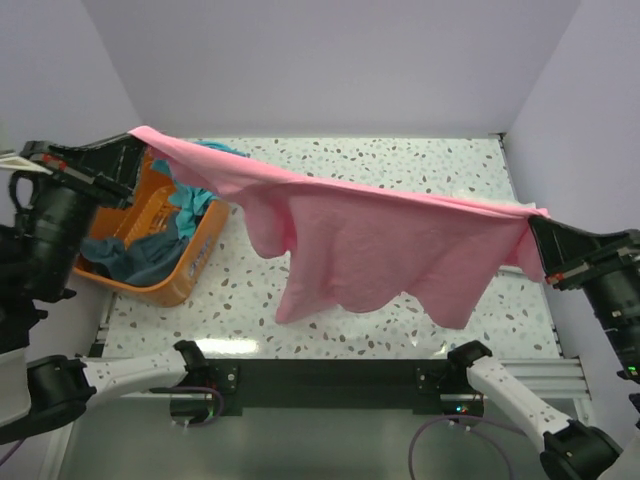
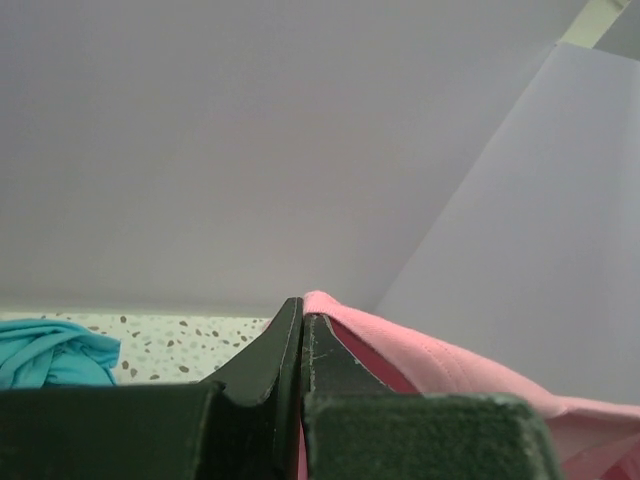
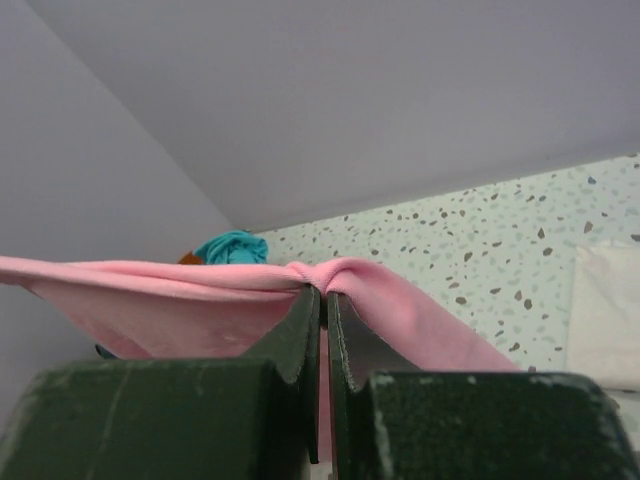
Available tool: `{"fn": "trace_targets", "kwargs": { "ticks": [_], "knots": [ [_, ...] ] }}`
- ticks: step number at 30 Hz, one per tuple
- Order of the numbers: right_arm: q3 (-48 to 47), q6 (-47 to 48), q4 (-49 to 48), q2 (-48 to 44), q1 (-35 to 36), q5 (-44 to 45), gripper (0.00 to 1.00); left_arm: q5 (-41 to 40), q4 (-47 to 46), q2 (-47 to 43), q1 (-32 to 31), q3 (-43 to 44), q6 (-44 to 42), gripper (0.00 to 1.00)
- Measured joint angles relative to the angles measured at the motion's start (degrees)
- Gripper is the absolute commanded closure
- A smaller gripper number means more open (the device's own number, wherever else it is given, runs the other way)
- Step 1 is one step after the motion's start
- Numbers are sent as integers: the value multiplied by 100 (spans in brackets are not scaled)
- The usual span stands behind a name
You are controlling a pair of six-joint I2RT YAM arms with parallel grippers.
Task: Fold and stack the t-shirts
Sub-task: Flatten the tshirt out
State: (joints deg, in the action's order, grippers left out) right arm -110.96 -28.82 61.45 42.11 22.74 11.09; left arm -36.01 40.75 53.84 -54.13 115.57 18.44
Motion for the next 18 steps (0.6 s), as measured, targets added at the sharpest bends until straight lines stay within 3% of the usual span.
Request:
{"fn": "trace_targets", "kwargs": {
  "ticks": [8, 14, 18],
  "knots": [
    [2190, -20, -494, 348, -31, 369, 100, -1224, -535, 752, 190, -1768, 352, 100],
    [4052, -162, -1370, 1613, -31, 625, 100, -179, -909, 1773, 2275, -3985, 914, 100],
    [4966, -208, -1989, 2551, -31, 544, 100, 267, -1268, 2339, 2562, -5193, 1067, 100]
  ]
}}
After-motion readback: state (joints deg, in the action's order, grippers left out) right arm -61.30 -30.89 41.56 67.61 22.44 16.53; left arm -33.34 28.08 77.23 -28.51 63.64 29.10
